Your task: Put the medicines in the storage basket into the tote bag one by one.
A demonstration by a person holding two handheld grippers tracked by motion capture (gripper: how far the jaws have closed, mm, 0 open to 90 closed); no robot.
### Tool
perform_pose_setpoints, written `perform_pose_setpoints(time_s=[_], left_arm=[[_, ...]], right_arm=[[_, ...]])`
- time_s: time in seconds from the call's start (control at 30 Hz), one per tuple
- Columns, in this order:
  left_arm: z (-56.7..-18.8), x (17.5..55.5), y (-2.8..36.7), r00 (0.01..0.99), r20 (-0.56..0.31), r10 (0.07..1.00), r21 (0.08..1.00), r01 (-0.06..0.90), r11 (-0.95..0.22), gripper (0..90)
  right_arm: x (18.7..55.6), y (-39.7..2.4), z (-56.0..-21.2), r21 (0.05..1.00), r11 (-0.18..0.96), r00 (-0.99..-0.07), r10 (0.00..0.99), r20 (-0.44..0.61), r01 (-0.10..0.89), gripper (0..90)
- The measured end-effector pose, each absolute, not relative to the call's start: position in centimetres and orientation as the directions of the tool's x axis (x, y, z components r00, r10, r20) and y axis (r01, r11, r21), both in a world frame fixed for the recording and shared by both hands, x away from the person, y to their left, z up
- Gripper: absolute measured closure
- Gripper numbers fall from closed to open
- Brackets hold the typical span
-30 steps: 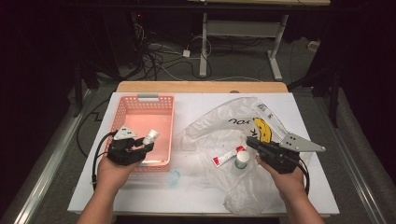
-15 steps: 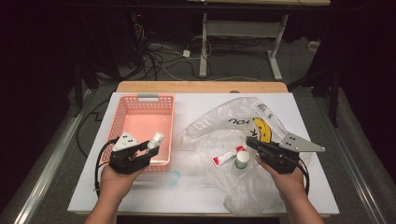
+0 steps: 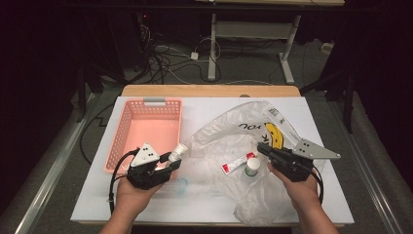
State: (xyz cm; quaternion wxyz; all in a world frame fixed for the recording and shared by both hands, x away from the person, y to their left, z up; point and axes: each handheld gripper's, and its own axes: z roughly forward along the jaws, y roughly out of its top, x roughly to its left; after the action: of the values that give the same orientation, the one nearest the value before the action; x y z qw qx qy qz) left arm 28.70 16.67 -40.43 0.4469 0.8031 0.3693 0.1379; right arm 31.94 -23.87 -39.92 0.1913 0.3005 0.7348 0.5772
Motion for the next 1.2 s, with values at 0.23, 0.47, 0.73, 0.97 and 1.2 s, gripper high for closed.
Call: perform_pose_setpoints(time_s=[0.23, 0.47, 0.73, 0.97, 1.2], left_arm=[[-40.3, 28.3, 15.6, 0.722, -0.111, 0.683, 0.824, 0.451, -0.344, 58.3], [-40.6, 28.0, 14.3, 0.751, -0.109, 0.651, 0.823, 0.436, -0.365, 58.3], [-41.2, 27.8, 12.7, 0.777, -0.093, 0.622, 0.816, 0.417, -0.400, 58.3], [-41.6, 28.0, 11.4, 0.789, -0.076, 0.610, 0.807, 0.408, -0.427, 58.2], [-42.2, 28.7, 8.6, 0.810, -0.058, 0.584, 0.791, 0.394, -0.468, 58.2]], right_arm=[[32.0, -23.9, -39.9, 0.964, 0.155, -0.750, 0.659, 0.062, 0.215, 90.0], [31.9, -23.9, -39.9, 0.964, 0.156, -0.749, 0.659, 0.060, 0.215, 90.0], [31.9, -23.8, -39.9, 0.964, 0.155, -0.750, 0.659, 0.061, 0.215, 90.0], [31.9, -23.8, -39.8, 0.964, 0.153, -0.748, 0.660, 0.063, 0.216, 90.0], [31.8, -23.9, -39.7, 0.964, 0.151, -0.747, 0.662, 0.065, 0.218, 90.0]])
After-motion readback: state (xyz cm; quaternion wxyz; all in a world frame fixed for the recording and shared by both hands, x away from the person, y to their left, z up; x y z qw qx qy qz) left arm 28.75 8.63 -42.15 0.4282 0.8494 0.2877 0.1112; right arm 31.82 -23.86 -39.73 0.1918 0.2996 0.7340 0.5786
